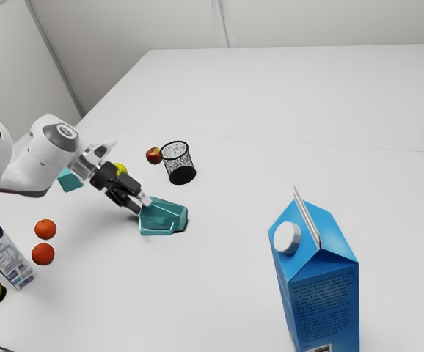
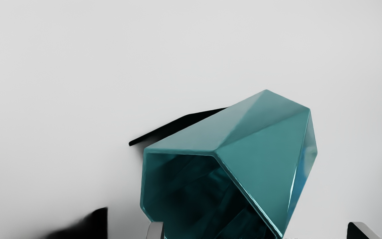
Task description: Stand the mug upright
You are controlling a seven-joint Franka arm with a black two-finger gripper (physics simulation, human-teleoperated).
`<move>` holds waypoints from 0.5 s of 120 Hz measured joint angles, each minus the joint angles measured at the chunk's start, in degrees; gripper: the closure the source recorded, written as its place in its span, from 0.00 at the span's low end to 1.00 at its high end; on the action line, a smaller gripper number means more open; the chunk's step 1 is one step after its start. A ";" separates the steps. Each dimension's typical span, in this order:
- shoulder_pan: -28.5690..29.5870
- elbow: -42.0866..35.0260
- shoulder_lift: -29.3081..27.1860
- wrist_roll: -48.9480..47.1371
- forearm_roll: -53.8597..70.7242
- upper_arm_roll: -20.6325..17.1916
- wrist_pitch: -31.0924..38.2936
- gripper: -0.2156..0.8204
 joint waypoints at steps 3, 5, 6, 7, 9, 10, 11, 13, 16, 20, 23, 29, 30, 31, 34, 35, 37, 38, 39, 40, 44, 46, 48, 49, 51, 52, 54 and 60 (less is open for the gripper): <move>0.01 0.01 -0.02 0.43 -0.29 -0.04 -0.57 0.21; 0.02 0.02 -0.03 0.70 -0.45 -0.07 -0.94 0.21; 0.03 0.04 -0.04 0.84 -0.55 -0.11 -1.11 0.21; 0.03 0.05 -0.04 0.97 -0.64 -0.15 -1.28 0.21; 0.03 0.07 -0.07 1.23 -0.85 -0.25 -1.60 0.22; 0.03 0.08 -0.08 1.36 -0.98 -0.31 -1.75 0.22; 0.03 0.08 -0.09 1.48 -1.09 -0.35 -1.90 0.22; 0.02 0.10 -0.10 1.73 -1.35 -0.43 -2.17 0.23; 0.02 0.11 -0.10 2.08 -1.73 -0.57 -2.53 0.24; 0.02 0.12 -0.01 2.53 -2.27 -0.68 -2.95 0.26; 0.03 0.12 0.07 2.86 -2.64 -0.73 -3.23 0.27; 0.08 0.10 0.28 3.46 -3.23 -0.78 -3.69 0.32; 0.08 0.10 0.38 3.56 -3.31 -0.78 -3.75 0.33; 0.09 0.11 0.47 3.65 -3.39 -0.79 -3.82 0.34; 0.06 0.13 0.71 3.93 -3.59 -0.79 -3.99 0.37; 0.04 0.14 0.79 4.02 -3.64 -0.80 -4.04 0.38; -0.01 0.17 1.01 4.19 -3.75 -0.80 -4.13 0.40; -0.03 0.20 1.13 4.28 -3.80 -0.80 -4.18 0.41; -0.05 0.23 1.24 4.36 -3.84 -0.80 -4.22 0.42; -0.06 0.25 1.33 4.44 -3.88 -0.80 -4.26 0.43; -0.14 0.35 1.58 4.76 -4.02 -0.80 -4.39 0.47; -0.19 0.38 1.70 4.92 -4.08 -0.81 -4.45 0.49; -0.23 0.41 1.81 5.07 -4.13 -0.81 -4.50 0.51; -0.25 0.42 1.90 5.14 -4.16 -0.81 -4.53 0.52; -0.27 0.46 2.05 5.28 -4.21 -0.82 -4.57 0.54; -0.29 0.47 2.12 5.35 -4.24 -0.83 -4.59 0.55; -0.32 0.51 2.21 5.49 -4.28 -0.85 -4.63 0.57; -0.33 0.63 2.21 5.88 -4.37 -0.88 -4.76 0.65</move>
